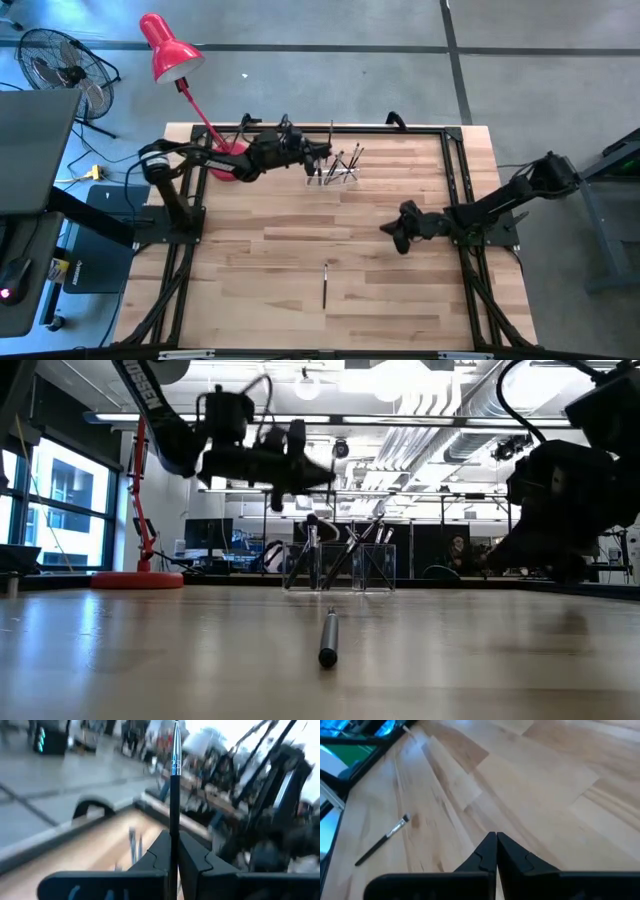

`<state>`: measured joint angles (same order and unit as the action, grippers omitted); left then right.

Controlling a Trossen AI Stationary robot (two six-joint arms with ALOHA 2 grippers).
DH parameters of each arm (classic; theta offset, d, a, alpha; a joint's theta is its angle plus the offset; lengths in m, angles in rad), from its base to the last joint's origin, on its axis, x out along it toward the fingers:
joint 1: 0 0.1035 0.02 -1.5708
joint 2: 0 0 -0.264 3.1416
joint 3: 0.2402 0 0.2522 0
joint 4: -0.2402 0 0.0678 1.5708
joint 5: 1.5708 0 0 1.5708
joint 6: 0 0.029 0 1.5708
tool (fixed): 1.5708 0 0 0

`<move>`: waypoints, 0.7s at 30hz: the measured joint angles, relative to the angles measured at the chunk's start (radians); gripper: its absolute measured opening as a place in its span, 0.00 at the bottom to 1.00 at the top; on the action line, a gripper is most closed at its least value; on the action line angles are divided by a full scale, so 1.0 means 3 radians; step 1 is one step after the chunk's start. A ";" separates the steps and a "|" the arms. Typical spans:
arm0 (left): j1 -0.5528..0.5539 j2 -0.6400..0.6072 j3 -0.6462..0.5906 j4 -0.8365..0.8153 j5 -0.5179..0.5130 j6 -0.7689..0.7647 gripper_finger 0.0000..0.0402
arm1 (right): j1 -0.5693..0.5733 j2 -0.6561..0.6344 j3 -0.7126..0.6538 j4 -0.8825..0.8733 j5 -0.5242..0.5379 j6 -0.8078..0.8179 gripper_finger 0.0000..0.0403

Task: Put items in baskets/containers
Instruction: Put the eyeshadow brush into the transparent organizer

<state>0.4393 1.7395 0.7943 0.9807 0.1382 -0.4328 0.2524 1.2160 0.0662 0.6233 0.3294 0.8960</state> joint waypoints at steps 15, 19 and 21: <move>-0.0047 -0.0032 -0.0113 0.0054 -0.0041 0.0472 0.01 | -0.0320 0.0000 0.0010 -0.0004 -0.0367 -0.0170 0.00; -0.0047 -0.0243 -0.0456 0.0069 -0.0223 0.0503 0.01 | -0.0320 0.0000 0.0010 -0.0018 -0.0501 -0.0144 0.01; -0.0047 -0.0300 -0.0627 0.0312 -0.0376 0.0550 0.01 | -0.0319 0.0000 0.0010 -0.0022 -0.0550 -0.0143 0.00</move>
<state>0.4252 1.6494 0.6063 1.0742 0.0254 -0.2679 0.1566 1.2160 0.0692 0.6167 0.1643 0.8532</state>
